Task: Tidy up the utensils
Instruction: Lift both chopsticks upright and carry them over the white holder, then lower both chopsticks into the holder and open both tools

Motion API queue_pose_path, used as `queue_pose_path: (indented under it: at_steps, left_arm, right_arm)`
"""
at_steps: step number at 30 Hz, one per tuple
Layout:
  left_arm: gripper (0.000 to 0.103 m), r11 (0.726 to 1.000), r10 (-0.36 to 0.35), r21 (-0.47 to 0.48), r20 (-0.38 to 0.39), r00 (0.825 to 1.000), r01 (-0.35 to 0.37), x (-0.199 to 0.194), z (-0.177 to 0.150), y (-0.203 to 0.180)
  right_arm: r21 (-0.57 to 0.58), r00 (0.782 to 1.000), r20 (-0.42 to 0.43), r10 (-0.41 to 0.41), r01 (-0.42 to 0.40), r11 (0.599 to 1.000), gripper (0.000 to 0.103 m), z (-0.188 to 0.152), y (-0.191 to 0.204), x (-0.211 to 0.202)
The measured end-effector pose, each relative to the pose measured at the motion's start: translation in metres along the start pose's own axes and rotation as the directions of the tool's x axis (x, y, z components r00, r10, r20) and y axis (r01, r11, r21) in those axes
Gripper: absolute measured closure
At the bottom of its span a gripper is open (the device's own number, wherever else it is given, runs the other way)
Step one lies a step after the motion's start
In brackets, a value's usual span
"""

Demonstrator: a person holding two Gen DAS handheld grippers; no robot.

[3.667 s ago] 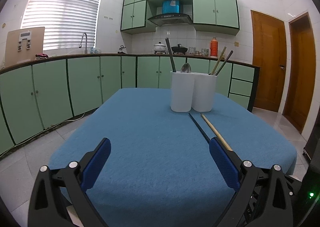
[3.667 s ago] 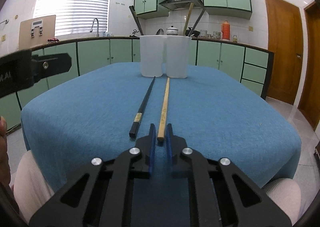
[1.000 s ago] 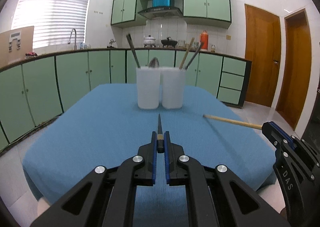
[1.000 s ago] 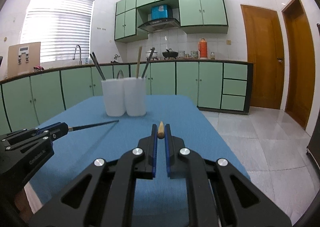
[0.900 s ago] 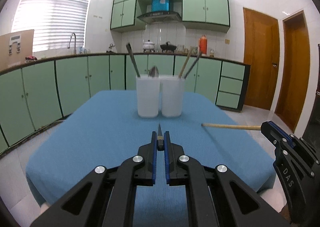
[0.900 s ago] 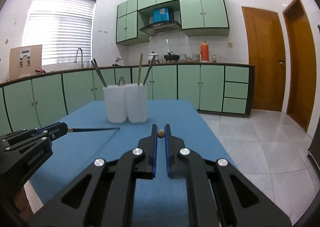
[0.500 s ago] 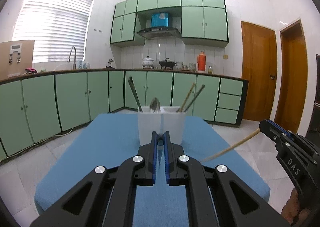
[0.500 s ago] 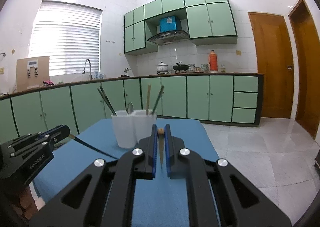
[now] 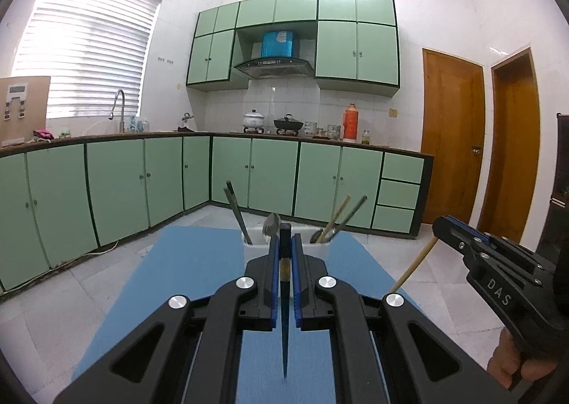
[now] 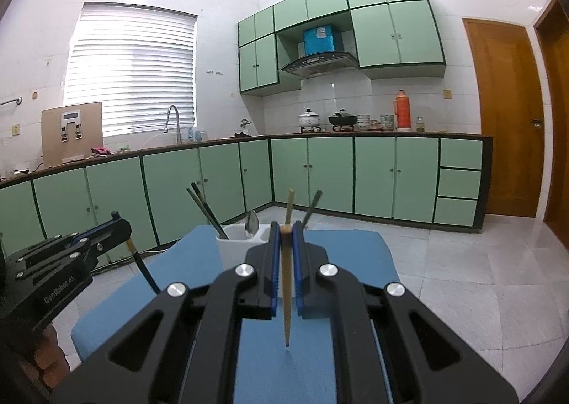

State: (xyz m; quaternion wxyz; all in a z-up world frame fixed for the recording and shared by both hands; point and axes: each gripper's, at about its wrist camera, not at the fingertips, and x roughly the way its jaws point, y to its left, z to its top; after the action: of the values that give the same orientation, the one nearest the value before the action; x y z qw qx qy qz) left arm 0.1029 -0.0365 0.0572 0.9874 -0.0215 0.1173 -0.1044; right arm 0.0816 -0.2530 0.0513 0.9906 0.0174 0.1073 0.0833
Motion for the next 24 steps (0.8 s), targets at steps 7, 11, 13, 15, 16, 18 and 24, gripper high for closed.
queue_pose_path:
  at_steps: [7,11,13,15,16,18,24]
  left_arm:
    - [0.097,1.000,-0.011,0.005,0.010,1.000,0.011,0.013,0.019,0.005]
    - [0.097,1.000,-0.019,0.000,0.015,1.000,0.019,0.022,0.027,0.010]
    - [0.097,1.000,-0.023,-0.002,0.022,1.000,0.023,0.026,0.034,0.012]
    - [0.097,1.000,-0.028,-0.003,0.032,0.999,0.028,0.028,0.041,0.013]
    - [0.097,1.000,-0.029,-0.001,0.040,0.999,0.029,0.029,0.046,0.013]
    - [0.097,1.000,-0.029,0.003,0.065,0.997,0.029,0.030,0.059,0.014]
    - [0.097,1.000,-0.025,0.006,0.142,0.989,0.024,0.035,0.098,0.017]
  right_arm:
    - [-0.015,0.999,-0.010,0.038,-0.038,0.999,0.097,0.023,0.004,0.020]
    - [-0.028,0.999,-0.005,0.051,-0.051,0.998,0.097,0.041,0.005,0.029]
    - [-0.037,0.998,0.002,0.057,-0.056,0.998,0.097,0.050,0.005,0.030]
    - [-0.041,0.998,0.011,0.069,-0.069,0.997,0.097,0.062,0.004,0.032]
    - [-0.043,0.997,0.014,0.074,-0.073,0.996,0.097,0.067,0.003,0.033]
    - [-0.048,0.996,0.026,0.083,-0.082,0.996,0.097,0.080,0.002,0.036]
    - [-0.046,0.994,0.067,0.085,-0.082,0.996,0.097,0.120,-0.007,0.051]
